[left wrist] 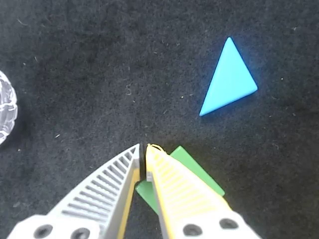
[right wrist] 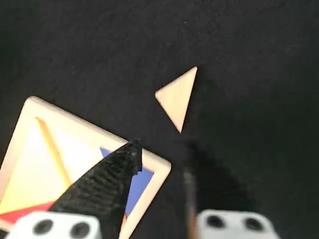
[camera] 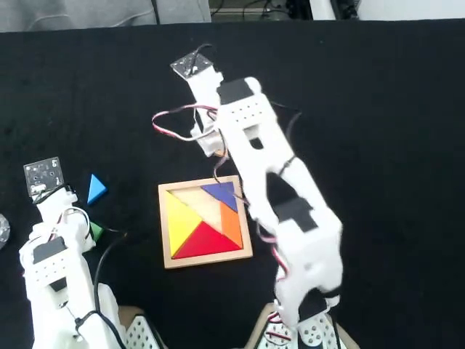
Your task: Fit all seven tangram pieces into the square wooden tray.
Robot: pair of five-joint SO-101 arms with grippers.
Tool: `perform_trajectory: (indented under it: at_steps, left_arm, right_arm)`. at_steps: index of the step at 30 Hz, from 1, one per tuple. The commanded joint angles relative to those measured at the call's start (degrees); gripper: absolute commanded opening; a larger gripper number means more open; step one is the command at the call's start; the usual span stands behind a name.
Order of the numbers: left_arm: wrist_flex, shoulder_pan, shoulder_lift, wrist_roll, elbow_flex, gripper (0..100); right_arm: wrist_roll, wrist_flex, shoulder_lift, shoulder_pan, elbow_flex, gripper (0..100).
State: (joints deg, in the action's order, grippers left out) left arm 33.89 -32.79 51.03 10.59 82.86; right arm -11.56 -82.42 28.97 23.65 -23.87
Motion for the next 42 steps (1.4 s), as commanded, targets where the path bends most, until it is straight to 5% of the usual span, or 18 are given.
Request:
perform_trajectory:
  at_steps: [1, 19, 36, 42]
  left_arm:
    - [0.09, 0.57, 0.7, 0.26, -2.42, 3]
    - [0.09, 0.66, 0.7, 0.26, -2.42, 3]
    - [0.09, 0.66, 0.7, 0.26, -2.42, 3]
    - [0.09, 0.66, 0.7, 0.26, -2.42, 3]
  right_arm:
    - [-1.32, -2.37, 6.55, -0.26, -12.62, 31.0]
    - [-2.73, -18.02, 34.24, 2.81, -49.89, 32.9]
    - [2.55, -18.46, 38.81, 0.97, -50.68, 32.3]
    - [2.46, -18.46, 38.99, 0.97, -50.68, 17.5]
